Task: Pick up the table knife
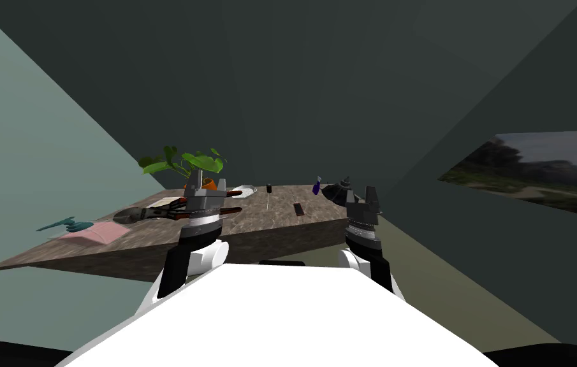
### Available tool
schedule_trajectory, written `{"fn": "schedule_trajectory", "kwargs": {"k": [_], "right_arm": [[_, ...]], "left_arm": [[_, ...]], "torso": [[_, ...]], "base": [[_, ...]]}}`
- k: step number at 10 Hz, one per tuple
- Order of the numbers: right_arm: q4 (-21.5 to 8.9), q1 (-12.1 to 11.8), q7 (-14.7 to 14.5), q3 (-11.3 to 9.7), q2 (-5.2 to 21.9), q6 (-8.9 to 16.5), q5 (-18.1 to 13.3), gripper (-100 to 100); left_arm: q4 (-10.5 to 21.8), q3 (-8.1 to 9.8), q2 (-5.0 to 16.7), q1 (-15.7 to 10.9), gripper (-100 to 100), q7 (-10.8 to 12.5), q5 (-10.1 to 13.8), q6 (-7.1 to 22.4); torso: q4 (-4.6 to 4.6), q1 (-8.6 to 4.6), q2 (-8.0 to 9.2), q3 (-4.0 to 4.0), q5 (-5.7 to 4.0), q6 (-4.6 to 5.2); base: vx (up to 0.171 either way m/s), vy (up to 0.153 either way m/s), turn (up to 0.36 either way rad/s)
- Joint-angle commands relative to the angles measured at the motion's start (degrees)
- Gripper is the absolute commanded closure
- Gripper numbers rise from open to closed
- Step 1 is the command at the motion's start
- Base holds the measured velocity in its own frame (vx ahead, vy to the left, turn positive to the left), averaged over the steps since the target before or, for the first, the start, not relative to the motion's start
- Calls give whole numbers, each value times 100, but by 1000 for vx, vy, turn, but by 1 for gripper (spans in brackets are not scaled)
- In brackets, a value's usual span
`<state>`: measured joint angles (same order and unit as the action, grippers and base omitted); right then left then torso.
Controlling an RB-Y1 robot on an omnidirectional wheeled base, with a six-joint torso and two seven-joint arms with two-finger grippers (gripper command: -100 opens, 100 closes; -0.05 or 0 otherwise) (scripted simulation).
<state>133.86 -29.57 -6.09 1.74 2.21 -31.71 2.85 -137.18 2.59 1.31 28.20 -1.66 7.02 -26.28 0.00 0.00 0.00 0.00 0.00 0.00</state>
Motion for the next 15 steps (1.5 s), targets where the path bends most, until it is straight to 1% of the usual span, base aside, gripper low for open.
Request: {"fn": "schedule_trajectory", "kwargs": {"k": [1, 3, 5, 9, 10, 11, 13, 14, 15], "right_arm": [[0, 0, 0, 0, 0, 0, 0, 0], [0, 1, 0, 0, 0, 0, 0, 0], [0, 1, 0, 0, 0, 0, 0, 0], [-1, 2, 0, 0, 0, 0, 0, 0], [0, 2, 0, -1, 0, 0, 0, 0], [-1, 1, 0, 0, 0, 0, 0, 0], [0, 1, 0, 0, 0, 0, 0, 0], [0, 2, 0, -1, 0, 0, 0, 0], [0, 1, 0, 0, 0, 0, 0, 0]], "left_arm": [[67, 1, 254, -128, -100, 47, 24, 22], [166, -3, 513, -305, -100, 115, 60, 60], [303, -19, 819, -535, -100, 203, 111, 119], [686, -94, 1498, -1095, -100, 412, 248, 330], [686, -94, 1562, -1095, -100, 412, 248, 330], [807, -123, 1772, -1246, -100, 464, 287, 408], [1083, -199, 2124, -1543, -100, 563, 367, 601], [1083, -199, 2222, -1543, -100, 563, 367, 601], [1237, -248, 2437, -1683, -100, 607, 409, 716]], "torso": [[0, 0, 0, 0, 0, 0], [6, 0, 31, 17, 0, 0], [9, 9, 41, 24, 2, 0], [14, -1, 59, 34, 0, 1], [14, -5, 63, 37, -1, 1], [12, -4, 45, 28, -1, 0], [8, -6, 37, 21, -1, 1], [11, -13, 47, 27, -3, 1], [10, -9, 38, 24, -2, 0]], "base": [[-56, -6, 19], [-102, 0, 16], [-122, 12, 12], [-159, -13, -5], [-101, -11, -10], [-68, -8, -24], [-123, -30, -64], [-97, -25, -22], [-72, -29, -64]]}}
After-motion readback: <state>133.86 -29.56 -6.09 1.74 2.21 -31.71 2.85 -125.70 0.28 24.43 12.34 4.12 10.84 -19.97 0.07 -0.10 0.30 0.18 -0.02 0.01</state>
